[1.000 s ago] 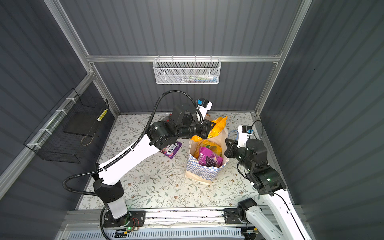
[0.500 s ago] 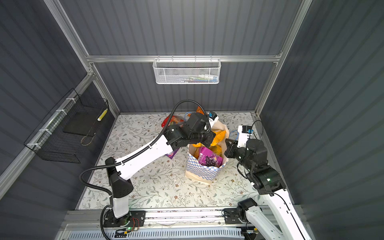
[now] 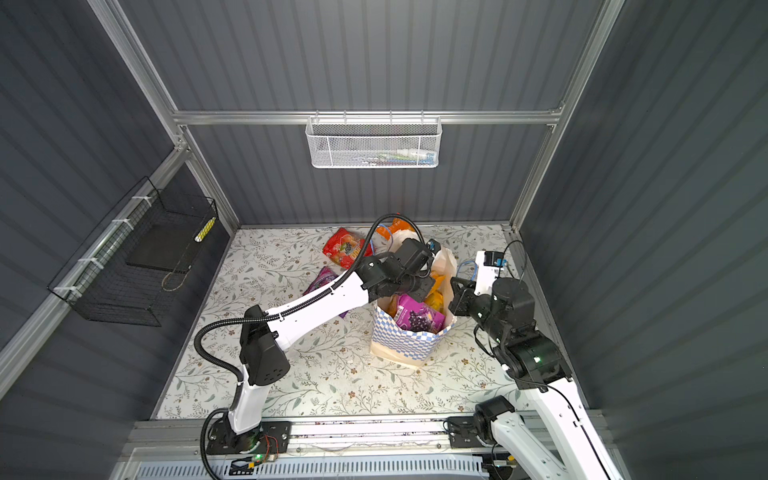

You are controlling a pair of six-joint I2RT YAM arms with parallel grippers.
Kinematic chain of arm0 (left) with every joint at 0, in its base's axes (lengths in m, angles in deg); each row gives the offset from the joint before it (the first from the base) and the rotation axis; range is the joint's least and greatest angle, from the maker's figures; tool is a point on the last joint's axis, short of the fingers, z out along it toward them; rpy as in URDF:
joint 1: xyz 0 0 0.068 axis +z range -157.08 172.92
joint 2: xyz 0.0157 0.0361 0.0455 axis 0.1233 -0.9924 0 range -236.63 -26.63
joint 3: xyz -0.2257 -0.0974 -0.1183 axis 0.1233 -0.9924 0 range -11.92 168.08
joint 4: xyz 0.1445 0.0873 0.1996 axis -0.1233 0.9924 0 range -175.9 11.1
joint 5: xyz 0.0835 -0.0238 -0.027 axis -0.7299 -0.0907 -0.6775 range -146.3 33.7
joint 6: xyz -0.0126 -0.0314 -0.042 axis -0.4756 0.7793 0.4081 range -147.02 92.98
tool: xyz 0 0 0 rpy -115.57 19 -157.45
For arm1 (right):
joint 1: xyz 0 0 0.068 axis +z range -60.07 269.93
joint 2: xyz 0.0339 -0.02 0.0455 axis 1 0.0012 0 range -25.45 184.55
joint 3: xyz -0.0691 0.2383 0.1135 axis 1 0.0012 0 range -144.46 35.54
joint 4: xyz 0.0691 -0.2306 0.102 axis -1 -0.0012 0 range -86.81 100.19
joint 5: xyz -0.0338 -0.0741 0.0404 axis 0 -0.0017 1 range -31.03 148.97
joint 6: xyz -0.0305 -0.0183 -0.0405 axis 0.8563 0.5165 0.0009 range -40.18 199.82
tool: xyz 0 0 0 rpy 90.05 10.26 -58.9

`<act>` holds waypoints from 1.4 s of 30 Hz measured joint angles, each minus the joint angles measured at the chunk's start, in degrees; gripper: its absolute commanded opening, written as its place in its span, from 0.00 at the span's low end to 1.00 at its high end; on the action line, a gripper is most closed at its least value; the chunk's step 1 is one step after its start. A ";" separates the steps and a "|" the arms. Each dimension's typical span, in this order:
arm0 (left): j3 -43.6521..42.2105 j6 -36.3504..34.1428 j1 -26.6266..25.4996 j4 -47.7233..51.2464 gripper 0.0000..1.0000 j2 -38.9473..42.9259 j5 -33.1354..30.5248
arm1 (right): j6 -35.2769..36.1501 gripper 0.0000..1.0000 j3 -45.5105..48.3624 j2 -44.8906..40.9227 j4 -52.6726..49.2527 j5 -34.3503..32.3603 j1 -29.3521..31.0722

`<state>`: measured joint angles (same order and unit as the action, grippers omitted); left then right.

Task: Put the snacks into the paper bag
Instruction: 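Lower the mango bag into the paper bag and open the left gripper, then withdraw the left gripper and move it to the purple Fox's candy bag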

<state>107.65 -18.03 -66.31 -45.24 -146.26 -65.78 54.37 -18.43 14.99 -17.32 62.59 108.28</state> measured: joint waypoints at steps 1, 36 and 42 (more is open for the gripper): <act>0.00 0.00 0.00 -0.04 0.00 -0.13 0.00 | 0.00 0.00 0.00 0.00 0.02 0.00 0.00; -6.43 4.81 0.00 -9.03 1.00 24.24 8.04 | 0.00 0.00 0.00 0.00 0.04 0.02 0.00; -16.52 5.27 0.00 -10.56 1.00 33.40 3.45 | 0.00 0.00 0.00 0.00 0.04 0.02 0.00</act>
<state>91.12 -12.76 -66.31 -55.79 -112.87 -62.32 54.37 -18.43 14.99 -17.27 62.61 108.28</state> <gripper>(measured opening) 0.997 0.046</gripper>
